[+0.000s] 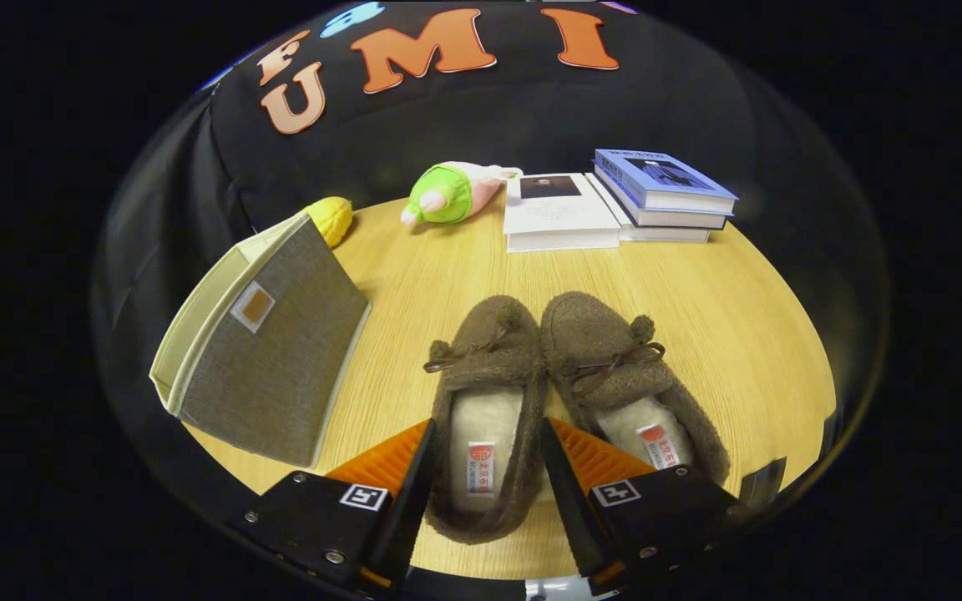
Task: Open the storage box then place both shoes into the box .Put the left shoe in first, then the right shoe, with the right side of both shoes facing outward in a uniform manner.
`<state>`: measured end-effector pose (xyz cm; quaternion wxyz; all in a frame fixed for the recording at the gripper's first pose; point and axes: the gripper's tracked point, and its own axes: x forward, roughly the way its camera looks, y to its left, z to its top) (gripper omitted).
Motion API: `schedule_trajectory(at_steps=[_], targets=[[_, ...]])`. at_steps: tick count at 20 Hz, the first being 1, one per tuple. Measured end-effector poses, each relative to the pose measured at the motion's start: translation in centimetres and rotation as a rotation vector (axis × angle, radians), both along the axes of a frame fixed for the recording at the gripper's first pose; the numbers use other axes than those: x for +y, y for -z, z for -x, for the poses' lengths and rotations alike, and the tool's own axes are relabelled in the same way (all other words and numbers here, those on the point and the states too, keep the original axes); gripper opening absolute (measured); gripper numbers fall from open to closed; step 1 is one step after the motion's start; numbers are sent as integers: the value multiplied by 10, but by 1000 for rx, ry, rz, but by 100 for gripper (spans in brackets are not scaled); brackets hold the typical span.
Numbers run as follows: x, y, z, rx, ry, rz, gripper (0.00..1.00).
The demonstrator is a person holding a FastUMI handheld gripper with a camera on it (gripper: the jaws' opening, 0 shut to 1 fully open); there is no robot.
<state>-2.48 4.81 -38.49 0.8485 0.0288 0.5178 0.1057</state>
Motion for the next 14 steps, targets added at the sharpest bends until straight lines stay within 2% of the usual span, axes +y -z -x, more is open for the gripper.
schedule_trajectory(at_steps=[2, 8, 10, 11, 13, 14], targets=[[-4, 9, -4, -1, 8, 20, 70], [-8, 26, -18, -17, 49, 42, 44], [-14, 31, -22, -33, 66, 73, 31], [-15, 32, -23, -35, 73, 79, 19], [-16, 31, -21, -24, 91, 79, 8], [-15, 29, -22, -18, 96, 72, 6]])
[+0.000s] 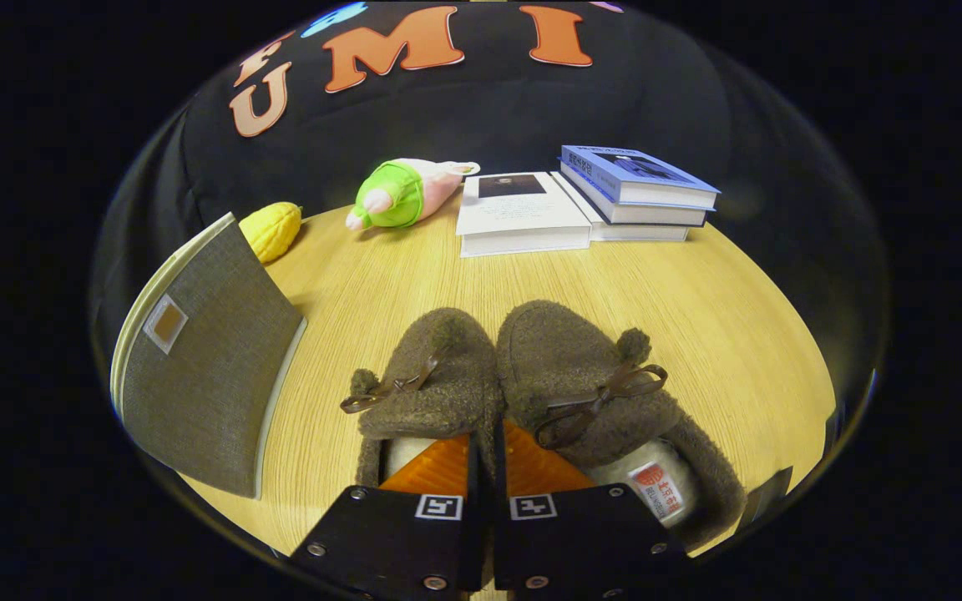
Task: Open the storage box then place both shoes into the box .Put the left shoe in first, then the right shoe, with the right side of both shoes facing outward in a uniform manner.
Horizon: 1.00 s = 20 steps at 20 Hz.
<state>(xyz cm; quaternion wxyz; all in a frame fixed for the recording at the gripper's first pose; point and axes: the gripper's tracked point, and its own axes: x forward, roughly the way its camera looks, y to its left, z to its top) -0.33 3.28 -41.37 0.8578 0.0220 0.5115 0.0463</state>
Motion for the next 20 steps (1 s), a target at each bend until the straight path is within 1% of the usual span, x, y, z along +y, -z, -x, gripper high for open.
schedule_trajectory(at_steps=[1, 4, 7, 10, 14, 20], targets=[[4, -3, 1, 1, -4, -14, 5], [13, -19, -2, -25, -36, -18, 5], [24, -36, -6, -49, -37, -27, 5], [41, -55, -12, -69, -27, -64, 5], [69, -93, -17, -98, -25, -121, 5], [120, -162, -30, -153, -51, -195, 5]])
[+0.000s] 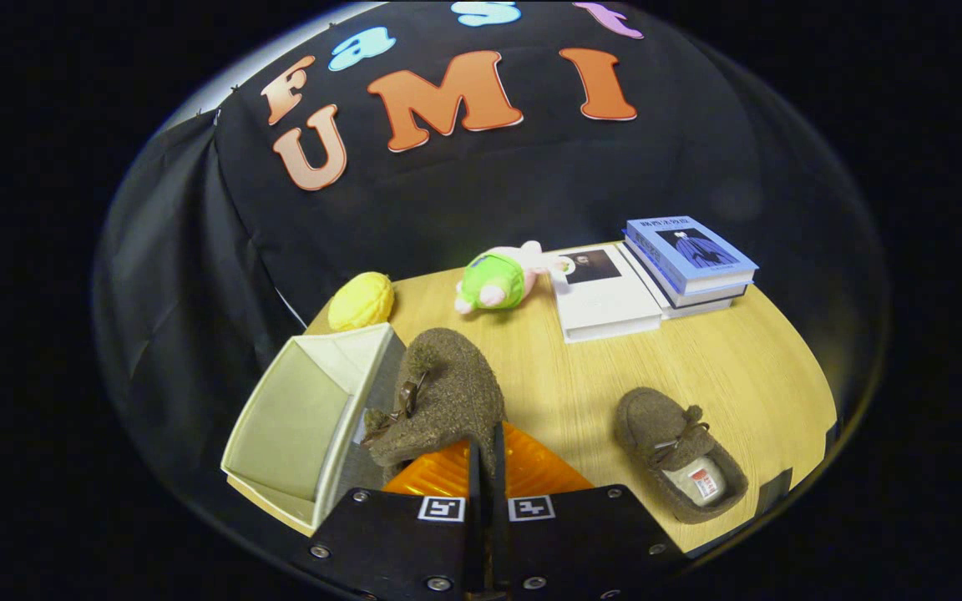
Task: Open the storage box then place both shoes into the box .Put the left shoe in first, then the right shoe, with the right side of both shoes facing outward in a uniform manner.
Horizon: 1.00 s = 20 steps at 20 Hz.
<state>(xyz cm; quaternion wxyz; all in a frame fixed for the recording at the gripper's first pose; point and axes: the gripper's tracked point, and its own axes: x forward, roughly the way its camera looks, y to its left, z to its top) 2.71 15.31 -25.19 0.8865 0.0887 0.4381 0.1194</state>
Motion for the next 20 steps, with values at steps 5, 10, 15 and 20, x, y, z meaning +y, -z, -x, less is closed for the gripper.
schedule_trajectory(at_steps=[5, 10, 15, 20], targets=[[54, -33, -12, -17, -46, -33, 5], [110, -42, -17, 23, -93, -78, 5], [155, -21, -4, 106, -136, -101, 5], [186, 8, 10, 185, -155, -97, 5]])
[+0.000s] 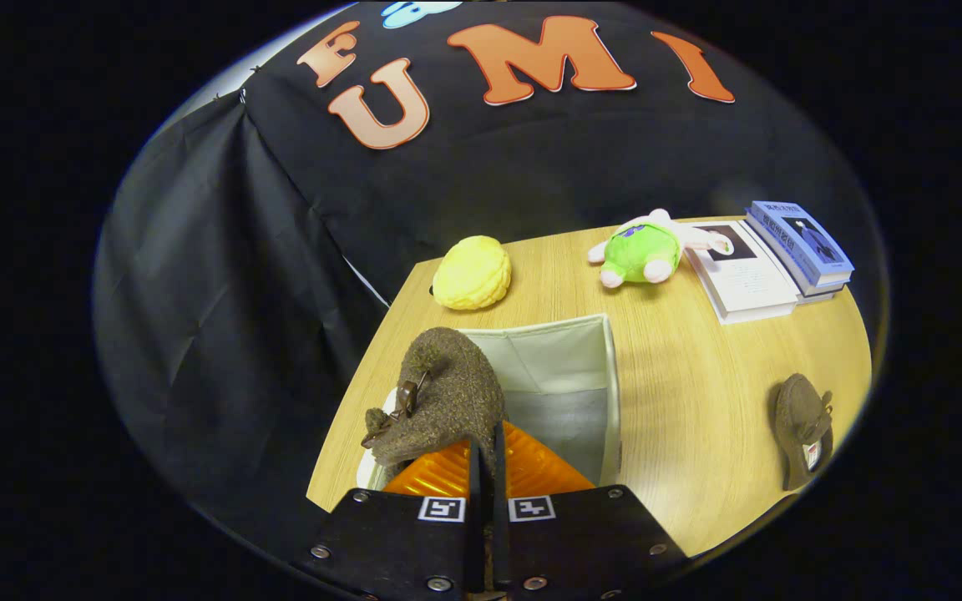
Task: Open the storage box then place both shoes into the box .Put the left shoe in first, then the right shoe, with the right side of both shoes facing outward in a uniform manner.
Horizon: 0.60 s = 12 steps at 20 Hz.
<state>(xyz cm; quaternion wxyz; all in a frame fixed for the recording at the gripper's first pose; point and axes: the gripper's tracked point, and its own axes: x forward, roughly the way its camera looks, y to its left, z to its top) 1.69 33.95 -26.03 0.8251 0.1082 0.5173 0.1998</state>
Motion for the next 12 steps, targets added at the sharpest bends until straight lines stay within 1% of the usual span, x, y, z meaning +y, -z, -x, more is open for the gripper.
schedule_trajectory(at_steps=[2, 3, 5, 6, 8, 9, 10, 12], targets=[[4, 15, 0, 26, 16, 18, 5], [8, 23, 1, 46, 39, 20, 5], [15, 44, 6, 129, 54, 22, 6], [20, 50, 11, 162, 60, 2, 7], [27, 57, 15, 203, 67, -31, 15], [32, 57, 18, 217, 59, -40, 27], [35, 55, 20, 224, 49, -54, 33], [37, 38, 16, 191, 46, -106, 48]])
